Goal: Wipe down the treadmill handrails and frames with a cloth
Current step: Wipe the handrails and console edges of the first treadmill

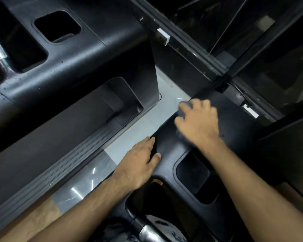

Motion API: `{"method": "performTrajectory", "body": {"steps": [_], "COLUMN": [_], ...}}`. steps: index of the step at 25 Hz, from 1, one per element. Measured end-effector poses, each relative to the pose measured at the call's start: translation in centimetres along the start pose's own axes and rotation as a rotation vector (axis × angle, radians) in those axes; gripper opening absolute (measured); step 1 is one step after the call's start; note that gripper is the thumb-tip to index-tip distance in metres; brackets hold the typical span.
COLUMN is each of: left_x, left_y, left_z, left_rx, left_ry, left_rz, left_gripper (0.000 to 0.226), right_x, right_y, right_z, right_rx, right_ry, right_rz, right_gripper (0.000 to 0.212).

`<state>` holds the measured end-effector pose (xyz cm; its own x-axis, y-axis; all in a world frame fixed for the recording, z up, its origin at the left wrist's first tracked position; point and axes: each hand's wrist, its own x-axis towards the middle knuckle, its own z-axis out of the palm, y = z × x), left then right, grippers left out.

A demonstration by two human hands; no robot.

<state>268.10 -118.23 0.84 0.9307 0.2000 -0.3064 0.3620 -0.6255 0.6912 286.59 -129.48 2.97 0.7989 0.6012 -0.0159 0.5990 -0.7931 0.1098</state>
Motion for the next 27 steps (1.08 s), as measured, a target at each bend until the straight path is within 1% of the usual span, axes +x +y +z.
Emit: {"method": "performTrajectory", "body": {"steps": [1,2,3,5,6,7,8,9,10,11,12,13,14,15,16,17,18,19,20,21,22,23,24,25,26,27], "left_x": [0.2,0.3,0.5,1.0,1.1,1.4,1.7,2.1,2.4,2.7,3.0,3.1,3.2,3.3,3.5,3.7,3.9,4.1,4.3,4.4,4.7,5.0,5.5,5.8,6.1,6.4], "left_y": [0.2,0.4,0.5,0.5,0.7,0.9,1.1,1.3,1.4,1.5,1.6,1.7,1.9,2.0,2.1,2.1,2.0,2.1,2.2,2.5,2.7,2.9,2.9,2.9,3.0,3.2], "left_z": [0.0,0.1,0.1,0.2,0.2,0.2,0.2,0.3,0.4,0.4,0.5,0.4,0.5,0.5,0.6,0.6,0.7,0.7,0.8,0.8,0.9,0.9,0.9,0.9,0.9,0.8], "left_rx": [0.006,0.013,0.018,0.023,0.021,0.021,0.023,0.024,0.028,0.035,0.042,0.046,0.045,0.045,0.048,0.051,0.054,0.057,0.059,0.059,0.06,0.061,0.063,0.065,0.066,0.063], "left_ry": [0.001,0.006,0.009,0.005,0.004,0.002,0.0,-0.002,-0.004,-0.006,-0.007,-0.008,-0.008,-0.006,0.001,0.009,0.015,0.013,0.011,0.008,0.005,0.005,0.003,-0.005,-0.015,-0.018], "left_rz": [0.006,0.013,0.02,0.029,0.028,0.03,0.034,0.04,0.048,0.056,0.061,0.063,0.066,0.07,0.074,0.081,0.087,0.092,0.093,0.095,0.101,0.106,0.112,0.121,0.125,0.123], "left_gripper": [0.063,0.063,0.063,0.063,0.063,0.063,0.064,0.064,0.064,0.064,0.064,0.064,0.064,0.064,0.064,0.065,0.064,0.064,0.065,0.065,0.065,0.066,0.066,0.066,0.066,0.066], "right_x": [-2.3,-4.1,-4.0,-2.0,-1.8,-2.1,-3.1,-4.2,-3.9,-2.3,-1.1,-0.4,-0.5,-1.2,-2.1,-2.0,-0.7,0.4,1.2,1.4,0.9,0.2,0.5,1.9,2.9,3.6], "right_y": [-1.2,-1.2,0.1,2.5,2.6,1.9,0.6,0.2,1.1,2.8,3.8,4.1,3.7,2.9,2.5,3.2,4.6,5.5,5.5,4.8,3.7,3.2,4.0,5.4,6.1,5.9], "right_z": [0.4,0.5,0.3,-0.3,-0.5,-0.1,0.4,0.6,0.7,0.7,0.3,0.1,0.1,0.8,1.1,1.1,1.0,0.6,0.4,0.6,1.2,1.3,1.5,1.4,0.8,0.5], "right_rx": [-0.007,0.011,0.021,0.092,0.076,0.042,0.007,-0.002,0.014,0.046,0.091,0.09,0.078,0.033,0.023,0.043,0.095,0.15,0.142,0.098,0.07,0.036,0.038,0.104,0.154,0.128], "right_ry": [-0.01,-0.012,-0.052,0.011,0.028,0.061,0.021,-0.019,-0.045,-0.039,0.018,0.043,0.072,0.067,0.009,-0.02,-0.017,0.012,0.025,0.054,0.071,0.013,-0.008,0.008,0.053,0.067], "right_rz": [-0.147,-0.231,-0.204,0.195,0.3,0.215,0.01,-0.154,-0.205,-0.064,0.175,0.352,0.362,0.211,0.043,-0.049,0.036,0.255,0.408,0.398,0.242,0.078,0.014,0.148,0.366,0.488], "right_gripper": [0.051,0.055,0.056,0.055,0.056,0.058,0.06,0.062,0.062,0.061,0.06,0.06,0.062,0.063,0.062,0.06,0.058,0.058,0.059,0.059,0.058,0.057,0.055,0.054,0.054,0.055]}}
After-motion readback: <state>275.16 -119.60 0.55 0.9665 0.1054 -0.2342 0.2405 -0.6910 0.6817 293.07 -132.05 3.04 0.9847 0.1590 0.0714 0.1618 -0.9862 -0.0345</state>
